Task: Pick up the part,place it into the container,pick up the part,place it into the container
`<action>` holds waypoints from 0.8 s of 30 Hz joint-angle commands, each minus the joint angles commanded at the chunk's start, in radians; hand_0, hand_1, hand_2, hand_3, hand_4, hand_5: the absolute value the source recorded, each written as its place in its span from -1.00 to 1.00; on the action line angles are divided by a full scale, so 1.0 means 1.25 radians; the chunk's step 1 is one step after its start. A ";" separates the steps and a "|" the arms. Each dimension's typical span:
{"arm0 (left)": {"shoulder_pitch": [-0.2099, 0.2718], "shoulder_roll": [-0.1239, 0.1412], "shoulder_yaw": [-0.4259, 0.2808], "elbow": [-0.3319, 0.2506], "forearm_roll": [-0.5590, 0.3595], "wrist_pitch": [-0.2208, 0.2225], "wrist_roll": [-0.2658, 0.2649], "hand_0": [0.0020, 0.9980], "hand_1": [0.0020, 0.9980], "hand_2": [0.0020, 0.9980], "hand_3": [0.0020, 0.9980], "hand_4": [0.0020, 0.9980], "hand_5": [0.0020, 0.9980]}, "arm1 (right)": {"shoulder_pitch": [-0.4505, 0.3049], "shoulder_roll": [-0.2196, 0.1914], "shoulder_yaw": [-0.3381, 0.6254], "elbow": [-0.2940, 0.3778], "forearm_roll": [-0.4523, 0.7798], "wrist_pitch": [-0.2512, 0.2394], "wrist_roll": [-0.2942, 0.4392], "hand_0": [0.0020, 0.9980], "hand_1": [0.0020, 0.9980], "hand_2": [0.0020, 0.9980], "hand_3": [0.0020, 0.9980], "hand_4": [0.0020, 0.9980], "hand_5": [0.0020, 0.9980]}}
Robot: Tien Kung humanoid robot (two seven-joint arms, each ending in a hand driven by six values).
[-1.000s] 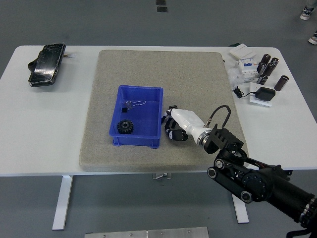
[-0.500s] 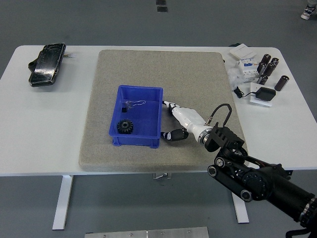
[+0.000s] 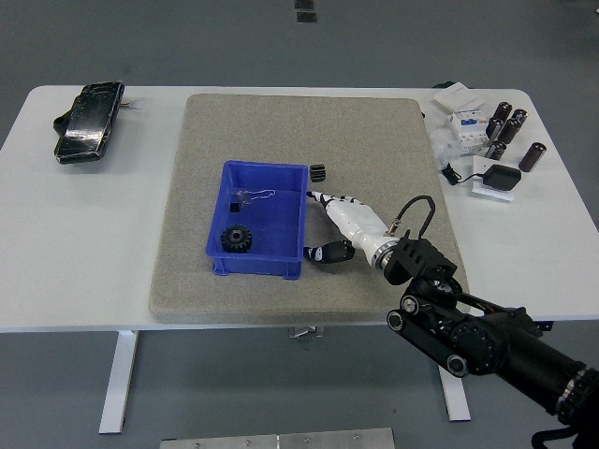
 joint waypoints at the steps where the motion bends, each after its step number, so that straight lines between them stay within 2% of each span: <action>1: 0.000 0.000 0.001 0.000 -0.001 0.000 0.000 0.28 0.23 0.17 0.19 0.29 -0.47 | 0.001 -0.001 0.008 -0.002 -0.005 -0.001 -0.001 0.94 0.78 0.81 0.88 0.67 -0.45; 15: -0.002 0.000 0.002 0.000 -0.003 0.000 0.001 0.28 0.24 0.17 0.19 0.29 -0.48 | 0.038 -0.010 0.093 -0.052 -0.048 -0.009 -0.007 0.92 0.75 0.79 0.84 0.66 -0.44; 24: -0.005 0.003 0.004 0.000 0.000 -0.001 0.003 0.28 0.23 0.17 0.19 0.29 -0.47 | 0.141 0.020 0.057 -0.175 -0.062 -0.005 -0.004 0.87 0.68 0.73 0.78 0.63 -0.45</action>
